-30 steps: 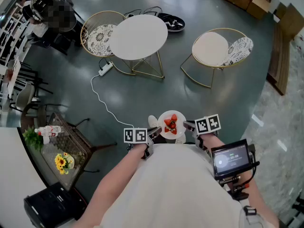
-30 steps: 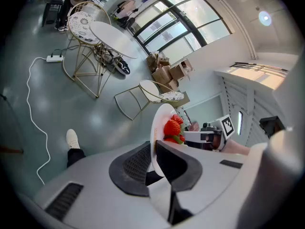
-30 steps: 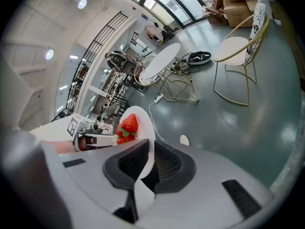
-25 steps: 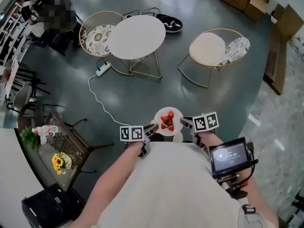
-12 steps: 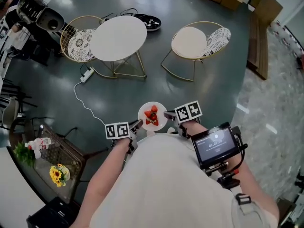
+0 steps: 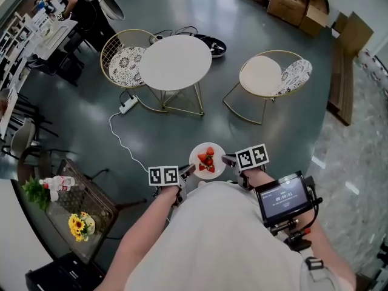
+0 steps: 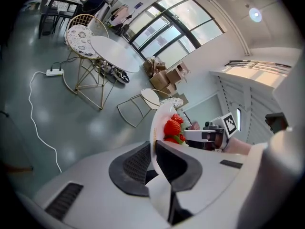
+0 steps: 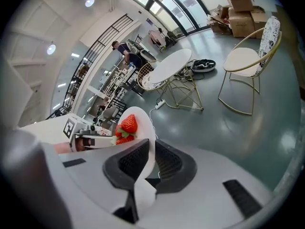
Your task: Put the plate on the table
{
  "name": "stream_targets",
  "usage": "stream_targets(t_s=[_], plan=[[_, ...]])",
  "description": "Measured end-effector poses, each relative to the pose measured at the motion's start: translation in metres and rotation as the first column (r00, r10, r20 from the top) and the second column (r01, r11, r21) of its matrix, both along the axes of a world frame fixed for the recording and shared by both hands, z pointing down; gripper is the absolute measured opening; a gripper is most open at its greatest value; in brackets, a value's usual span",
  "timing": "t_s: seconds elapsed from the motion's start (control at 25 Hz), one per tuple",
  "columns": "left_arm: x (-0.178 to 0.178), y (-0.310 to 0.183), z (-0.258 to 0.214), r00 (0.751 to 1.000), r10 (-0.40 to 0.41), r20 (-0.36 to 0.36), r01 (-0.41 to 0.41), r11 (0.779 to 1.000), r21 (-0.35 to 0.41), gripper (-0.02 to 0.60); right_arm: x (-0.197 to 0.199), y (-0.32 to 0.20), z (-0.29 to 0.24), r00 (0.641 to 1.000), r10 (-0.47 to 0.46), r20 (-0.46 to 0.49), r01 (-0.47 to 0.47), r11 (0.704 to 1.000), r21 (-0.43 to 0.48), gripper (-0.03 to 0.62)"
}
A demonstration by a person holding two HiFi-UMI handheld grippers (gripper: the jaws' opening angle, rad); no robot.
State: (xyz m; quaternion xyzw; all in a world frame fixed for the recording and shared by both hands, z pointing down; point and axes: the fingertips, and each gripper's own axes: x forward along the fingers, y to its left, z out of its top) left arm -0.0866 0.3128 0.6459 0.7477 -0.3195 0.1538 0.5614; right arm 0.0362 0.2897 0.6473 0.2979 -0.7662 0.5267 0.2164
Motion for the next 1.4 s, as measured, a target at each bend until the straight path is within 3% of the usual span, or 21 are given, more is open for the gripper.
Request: stream_targets(t_s=[0.6,1.4], plan=[[0.019,0.007,0.010,0.993,0.102,-0.052,-0.104,0.994,-0.018,0.018,0.021,0.018,0.007,0.996,0.071,-0.058,-0.071,0.997,0.003,0.025],[-0.004,0.005,-0.003,0.999,0.043,-0.014,-0.043,0.999,0.016,0.018,-0.003,0.006,-0.005,0.999,-0.004,-0.053,0.006,0.999,0.034,0.025]])
